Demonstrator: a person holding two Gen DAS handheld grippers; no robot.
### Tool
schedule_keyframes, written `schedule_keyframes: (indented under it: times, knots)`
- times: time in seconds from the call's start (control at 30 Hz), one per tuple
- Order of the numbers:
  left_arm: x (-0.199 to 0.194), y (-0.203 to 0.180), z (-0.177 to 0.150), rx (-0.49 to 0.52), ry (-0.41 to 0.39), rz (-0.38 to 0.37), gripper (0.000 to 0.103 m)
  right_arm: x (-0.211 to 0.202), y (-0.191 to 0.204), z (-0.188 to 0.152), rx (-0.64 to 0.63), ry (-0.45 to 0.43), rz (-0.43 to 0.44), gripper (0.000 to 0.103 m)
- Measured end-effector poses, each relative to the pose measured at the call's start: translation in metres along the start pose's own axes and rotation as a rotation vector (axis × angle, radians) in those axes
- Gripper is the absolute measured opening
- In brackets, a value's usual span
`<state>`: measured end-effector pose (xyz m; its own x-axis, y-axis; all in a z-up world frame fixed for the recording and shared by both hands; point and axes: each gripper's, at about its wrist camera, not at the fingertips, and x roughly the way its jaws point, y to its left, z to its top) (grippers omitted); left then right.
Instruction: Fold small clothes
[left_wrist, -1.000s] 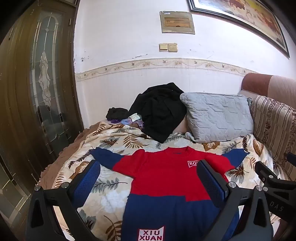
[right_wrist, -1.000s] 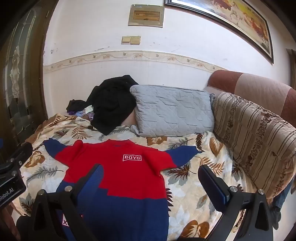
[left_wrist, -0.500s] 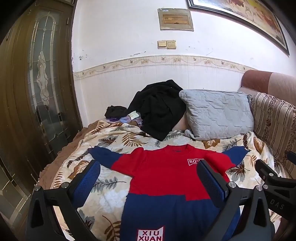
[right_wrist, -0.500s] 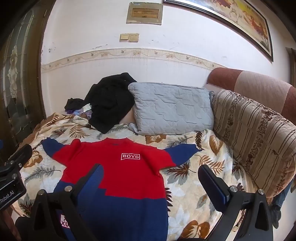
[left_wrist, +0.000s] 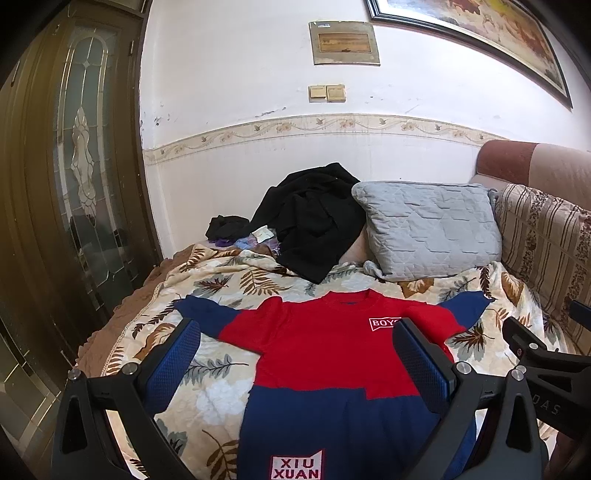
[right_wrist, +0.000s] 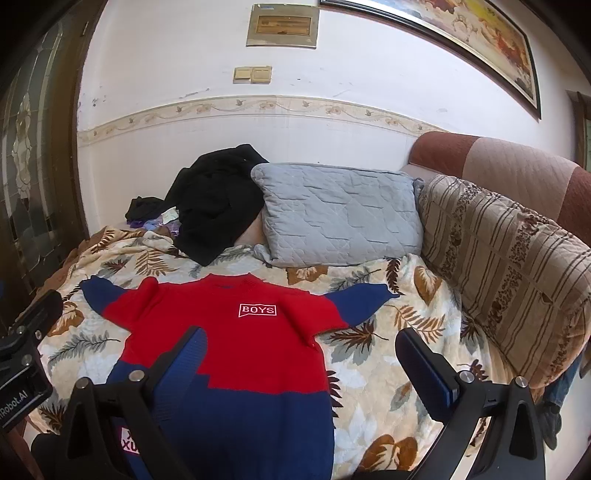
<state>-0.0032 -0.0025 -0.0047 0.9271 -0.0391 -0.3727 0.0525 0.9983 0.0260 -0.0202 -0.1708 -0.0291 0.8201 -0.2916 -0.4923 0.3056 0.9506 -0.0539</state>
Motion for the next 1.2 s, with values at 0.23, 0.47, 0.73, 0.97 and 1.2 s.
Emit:
schedule_keyframes:
  times: [0.23,0.47,0.73,0.97,1.2]
  knots:
    - [-0.006,-0.005,-0.002,0.058,0.025,0.023,0.103,-0.004,0.001,-0.008,-0.002,0.007,0.005,0.103]
    - [-0.009,-0.005,-0.015,0.040,0.082,0.011,0.103,0.000,0.004,-0.020,0.019,0.036,0.028,0.103]
    - [-0.010,-0.005,-0.038,0.037,0.138,0.007,0.103,0.009,0.007,-0.041,0.002,0.108,0.030,0.103]
    - [-0.005,0.004,-0.051,0.033,0.174,0.039,0.103,0.016,0.010,-0.057,0.001,0.165,0.034,0.103]
    - [0.000,0.008,-0.057,0.038,0.179,0.054,0.103,0.023,0.011,-0.063,-0.002,0.197,0.035,0.103]
